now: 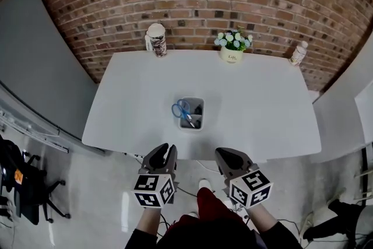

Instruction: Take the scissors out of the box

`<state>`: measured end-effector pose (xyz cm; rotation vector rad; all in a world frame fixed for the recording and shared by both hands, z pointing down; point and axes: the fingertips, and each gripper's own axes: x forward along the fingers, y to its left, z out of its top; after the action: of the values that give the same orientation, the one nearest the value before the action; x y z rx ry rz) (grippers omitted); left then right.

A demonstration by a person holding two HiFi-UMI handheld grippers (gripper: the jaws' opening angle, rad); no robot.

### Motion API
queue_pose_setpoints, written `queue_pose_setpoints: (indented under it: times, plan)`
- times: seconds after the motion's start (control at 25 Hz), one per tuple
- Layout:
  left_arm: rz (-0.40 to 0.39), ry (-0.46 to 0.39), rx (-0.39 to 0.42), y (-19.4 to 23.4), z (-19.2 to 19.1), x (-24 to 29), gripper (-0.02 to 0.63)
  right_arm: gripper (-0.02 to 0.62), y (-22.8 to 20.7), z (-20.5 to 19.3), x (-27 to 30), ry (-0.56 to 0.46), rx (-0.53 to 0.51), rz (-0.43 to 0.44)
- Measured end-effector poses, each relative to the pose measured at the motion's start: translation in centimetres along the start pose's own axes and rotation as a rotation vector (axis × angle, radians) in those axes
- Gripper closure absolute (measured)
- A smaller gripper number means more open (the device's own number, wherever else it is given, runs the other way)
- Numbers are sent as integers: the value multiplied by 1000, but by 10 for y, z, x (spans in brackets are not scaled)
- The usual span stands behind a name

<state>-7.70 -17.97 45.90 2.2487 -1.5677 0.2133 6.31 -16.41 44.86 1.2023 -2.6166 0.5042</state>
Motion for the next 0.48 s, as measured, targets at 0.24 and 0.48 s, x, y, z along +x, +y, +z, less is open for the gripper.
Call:
queue_pose_setpoints:
  times: [0.24,0.48]
  plan:
    - [25,26,-26,12,5,28,505,588,-19,11,23,17,1,25]
    - [47,50,-44,22,9,56,497,587,-37,19,47,35,0,51]
